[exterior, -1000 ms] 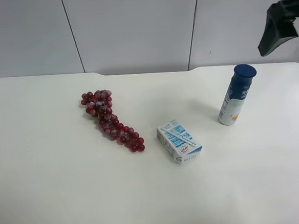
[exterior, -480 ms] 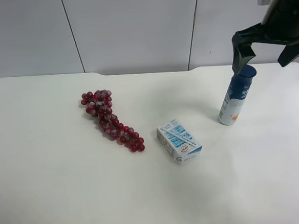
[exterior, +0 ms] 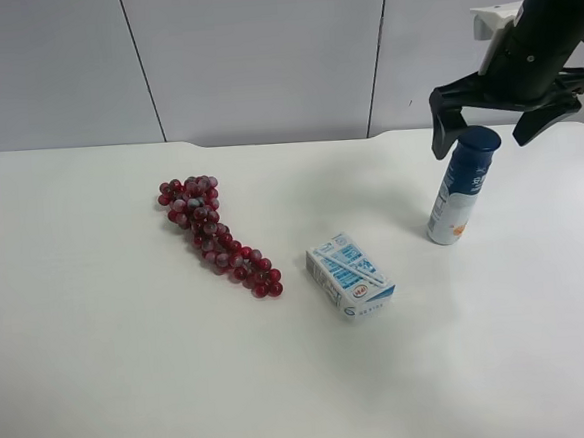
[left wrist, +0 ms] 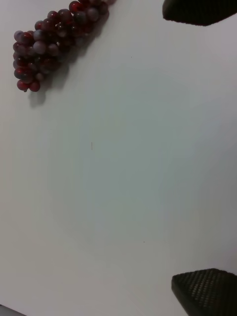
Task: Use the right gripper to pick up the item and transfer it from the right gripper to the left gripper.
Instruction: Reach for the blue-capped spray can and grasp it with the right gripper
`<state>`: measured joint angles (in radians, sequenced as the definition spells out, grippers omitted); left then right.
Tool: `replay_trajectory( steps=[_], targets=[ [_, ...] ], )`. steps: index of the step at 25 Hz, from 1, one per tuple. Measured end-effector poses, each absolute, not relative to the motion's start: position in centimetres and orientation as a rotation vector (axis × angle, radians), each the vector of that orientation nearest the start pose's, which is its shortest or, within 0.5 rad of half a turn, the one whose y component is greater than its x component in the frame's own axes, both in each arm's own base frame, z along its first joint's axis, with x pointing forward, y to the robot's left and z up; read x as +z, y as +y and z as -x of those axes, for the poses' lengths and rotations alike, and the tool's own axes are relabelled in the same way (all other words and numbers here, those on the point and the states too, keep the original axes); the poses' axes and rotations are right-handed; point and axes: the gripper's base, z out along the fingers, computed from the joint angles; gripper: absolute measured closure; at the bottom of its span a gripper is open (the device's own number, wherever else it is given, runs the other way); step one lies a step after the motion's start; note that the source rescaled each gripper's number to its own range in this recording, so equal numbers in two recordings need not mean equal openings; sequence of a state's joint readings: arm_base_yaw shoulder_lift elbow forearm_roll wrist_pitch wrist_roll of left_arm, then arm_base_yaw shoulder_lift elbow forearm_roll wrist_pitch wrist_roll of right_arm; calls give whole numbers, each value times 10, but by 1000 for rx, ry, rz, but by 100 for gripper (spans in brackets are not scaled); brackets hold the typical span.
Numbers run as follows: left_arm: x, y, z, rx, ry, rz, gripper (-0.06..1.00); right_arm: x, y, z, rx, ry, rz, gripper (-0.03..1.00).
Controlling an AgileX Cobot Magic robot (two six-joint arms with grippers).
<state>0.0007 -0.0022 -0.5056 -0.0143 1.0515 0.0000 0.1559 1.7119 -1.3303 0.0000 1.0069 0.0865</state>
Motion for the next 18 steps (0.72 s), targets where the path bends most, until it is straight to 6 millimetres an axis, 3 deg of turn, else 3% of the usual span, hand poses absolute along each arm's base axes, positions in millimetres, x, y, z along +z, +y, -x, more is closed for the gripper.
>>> replay_trajectory(
  steps=[11, 15, 18],
  targets=[
    [280, -1, 6, -17, 2027, 0, -6, 228, 58, -360, 73, 2897, 84, 0],
    [280, -1, 6, -17, 2027, 0, -6, 221, 60, -362, 95, 2919, 70, 21],
    [280, -1, 6, -17, 2027, 0, -6, 221, 61, -361, 105, 2927, 64, 47]
  ],
)
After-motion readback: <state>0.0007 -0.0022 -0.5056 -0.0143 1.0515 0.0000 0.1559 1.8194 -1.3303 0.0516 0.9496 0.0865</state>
